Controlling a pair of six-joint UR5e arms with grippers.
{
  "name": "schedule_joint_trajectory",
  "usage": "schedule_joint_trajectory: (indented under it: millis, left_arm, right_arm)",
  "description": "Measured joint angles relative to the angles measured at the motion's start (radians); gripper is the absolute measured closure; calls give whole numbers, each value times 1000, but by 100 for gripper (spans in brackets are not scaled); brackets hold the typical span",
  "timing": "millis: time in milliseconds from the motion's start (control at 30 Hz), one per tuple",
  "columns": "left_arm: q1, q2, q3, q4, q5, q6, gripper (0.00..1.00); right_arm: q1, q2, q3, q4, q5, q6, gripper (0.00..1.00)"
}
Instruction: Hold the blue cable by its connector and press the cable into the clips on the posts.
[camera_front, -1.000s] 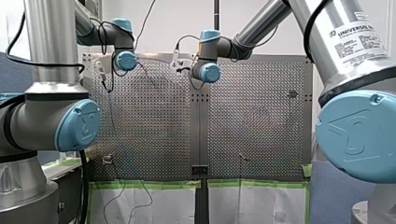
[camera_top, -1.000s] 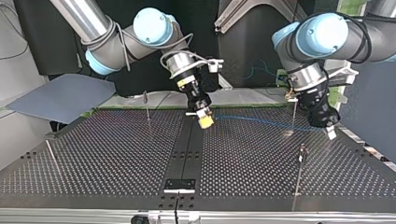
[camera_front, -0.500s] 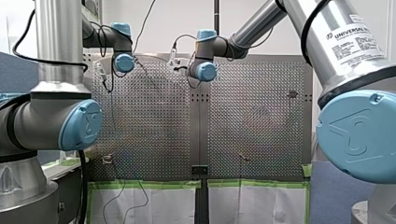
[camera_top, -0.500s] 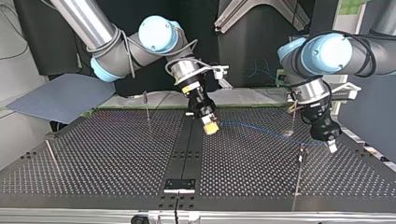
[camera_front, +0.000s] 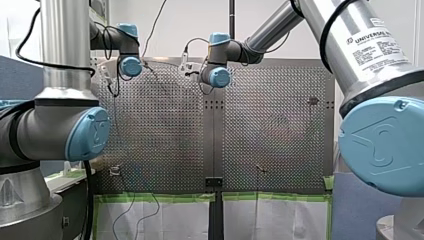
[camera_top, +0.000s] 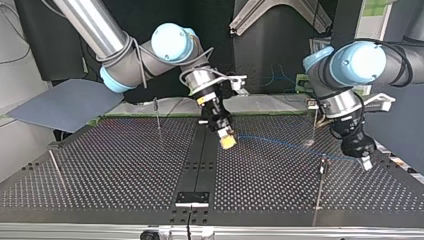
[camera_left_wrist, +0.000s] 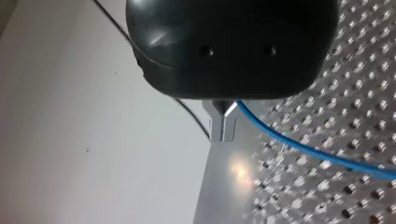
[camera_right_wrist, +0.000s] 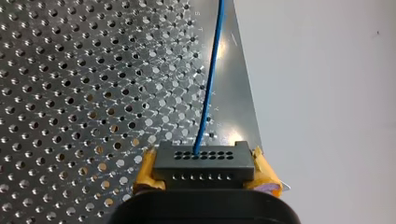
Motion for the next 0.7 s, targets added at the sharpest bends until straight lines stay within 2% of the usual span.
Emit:
schedule_joint_trajectory:
  millis: [300, 567, 700]
  left_arm:
    - [25, -39, 30, 8, 29, 0, 100]
    - [48, -62, 53, 9, 77, -7, 100]
    - [52, -71, 56, 9, 99, -8, 100]
  right_arm:
    - [-7, 1, -15, 12, -1, -4, 100]
    - [-18, 1, -24, 18, 0, -4, 100]
    - [-27, 1, -27, 26, 9, -5, 100]
